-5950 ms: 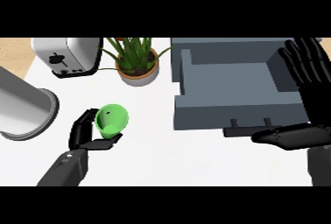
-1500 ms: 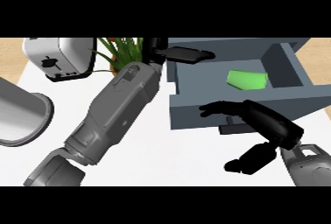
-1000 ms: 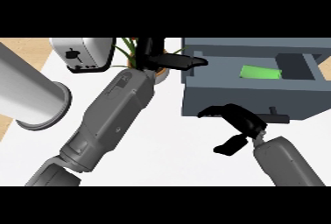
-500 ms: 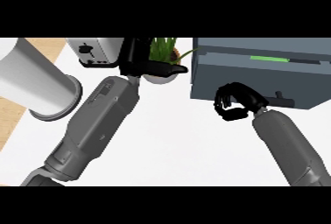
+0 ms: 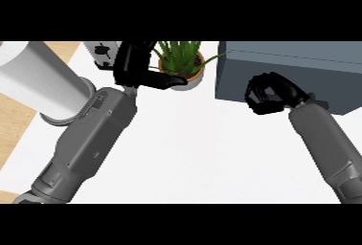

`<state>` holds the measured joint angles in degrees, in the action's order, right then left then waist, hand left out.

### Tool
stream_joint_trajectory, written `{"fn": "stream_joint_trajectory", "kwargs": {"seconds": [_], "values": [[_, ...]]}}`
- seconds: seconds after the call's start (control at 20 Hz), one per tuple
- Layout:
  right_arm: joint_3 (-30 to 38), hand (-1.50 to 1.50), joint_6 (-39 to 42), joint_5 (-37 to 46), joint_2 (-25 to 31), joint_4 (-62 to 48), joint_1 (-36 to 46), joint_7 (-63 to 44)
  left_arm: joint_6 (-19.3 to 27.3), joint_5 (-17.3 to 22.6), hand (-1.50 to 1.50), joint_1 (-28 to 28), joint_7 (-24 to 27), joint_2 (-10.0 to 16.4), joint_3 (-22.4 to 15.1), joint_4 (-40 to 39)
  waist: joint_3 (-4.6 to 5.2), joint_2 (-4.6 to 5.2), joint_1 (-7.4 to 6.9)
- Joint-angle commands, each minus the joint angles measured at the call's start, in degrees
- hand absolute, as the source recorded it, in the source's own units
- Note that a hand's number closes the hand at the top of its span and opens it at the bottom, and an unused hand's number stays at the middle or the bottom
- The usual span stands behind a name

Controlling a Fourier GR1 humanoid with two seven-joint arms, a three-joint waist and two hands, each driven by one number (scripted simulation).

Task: Pick up the cup, place it into the drawer and close the drawer

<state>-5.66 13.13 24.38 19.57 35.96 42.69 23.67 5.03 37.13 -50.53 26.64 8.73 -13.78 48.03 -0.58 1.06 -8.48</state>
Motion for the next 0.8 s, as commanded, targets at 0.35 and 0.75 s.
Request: {"fn": "stream_joint_trajectory", "kwargs": {"seconds": [0.35, 0.75], "values": [[7.0, 1.5, 0.71, -3.42, 7.31, -2.27, 9.5, -3.69, -3.21, 0.79, -1.5, 3.78, -2.19, 3.04, 0.0, 1.0, 0.38, 2.17, -3.43], [8.85, 1.5, 4.72, -6.61, 9.42, 0.94, 7.47, -4.16, -4.59, 1.29, -1.5, 5.8, -1.8, 2.84, -0.25, 2.54, 0.39, 2.4, -4.63]]}}
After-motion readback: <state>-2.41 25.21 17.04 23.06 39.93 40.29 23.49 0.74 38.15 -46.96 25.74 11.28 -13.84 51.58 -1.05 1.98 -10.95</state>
